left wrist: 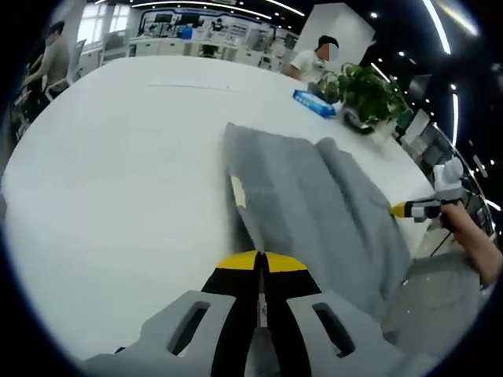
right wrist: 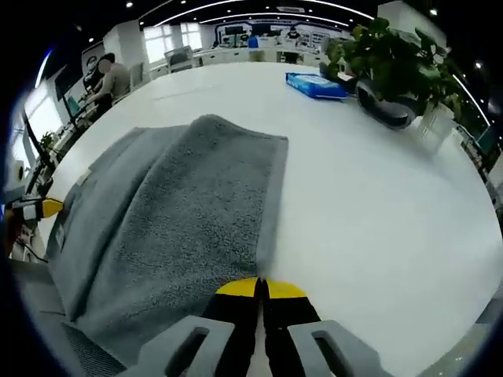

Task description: Open the folded towel by lifting each exposed corner and separating the folded layers until the towel lies flat within the target outline without major curled edges

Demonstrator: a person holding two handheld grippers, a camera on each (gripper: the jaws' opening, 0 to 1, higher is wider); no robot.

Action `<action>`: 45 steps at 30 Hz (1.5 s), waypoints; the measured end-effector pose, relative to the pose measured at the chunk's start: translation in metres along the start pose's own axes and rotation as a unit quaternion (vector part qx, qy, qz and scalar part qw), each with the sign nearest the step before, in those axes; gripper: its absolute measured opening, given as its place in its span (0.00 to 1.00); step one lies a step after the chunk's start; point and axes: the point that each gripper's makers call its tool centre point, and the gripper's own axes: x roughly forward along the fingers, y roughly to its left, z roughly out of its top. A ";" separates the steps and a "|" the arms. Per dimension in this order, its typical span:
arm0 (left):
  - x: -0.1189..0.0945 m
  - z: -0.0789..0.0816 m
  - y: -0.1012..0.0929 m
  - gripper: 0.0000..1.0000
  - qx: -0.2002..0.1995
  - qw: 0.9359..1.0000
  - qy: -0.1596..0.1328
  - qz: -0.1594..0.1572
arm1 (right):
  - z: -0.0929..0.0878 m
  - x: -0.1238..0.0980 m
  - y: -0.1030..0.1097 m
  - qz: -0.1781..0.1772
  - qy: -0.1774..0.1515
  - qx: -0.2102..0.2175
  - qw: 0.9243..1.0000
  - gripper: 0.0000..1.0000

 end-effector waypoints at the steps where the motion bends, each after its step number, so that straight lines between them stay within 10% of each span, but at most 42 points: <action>1: 0.000 0.000 0.001 0.01 0.002 1.000 0.000 0.002 | 0.000 0.000 -0.001 -0.001 0.000 0.000 1.000 0.00; 8: -0.007 0.005 0.014 0.01 0.023 0.999 0.005 0.025 | 0.000 0.001 -0.003 -0.009 0.002 -0.013 1.000 0.00; 11: -0.010 0.004 0.025 0.01 0.092 0.994 0.024 0.046 | 0.001 0.001 -0.002 -0.009 0.002 -0.014 1.000 0.00; 45: -0.052 -0.025 0.153 0.01 0.065 0.986 0.049 0.148 | 0.004 0.003 -0.005 -0.008 -0.005 -0.011 1.000 0.00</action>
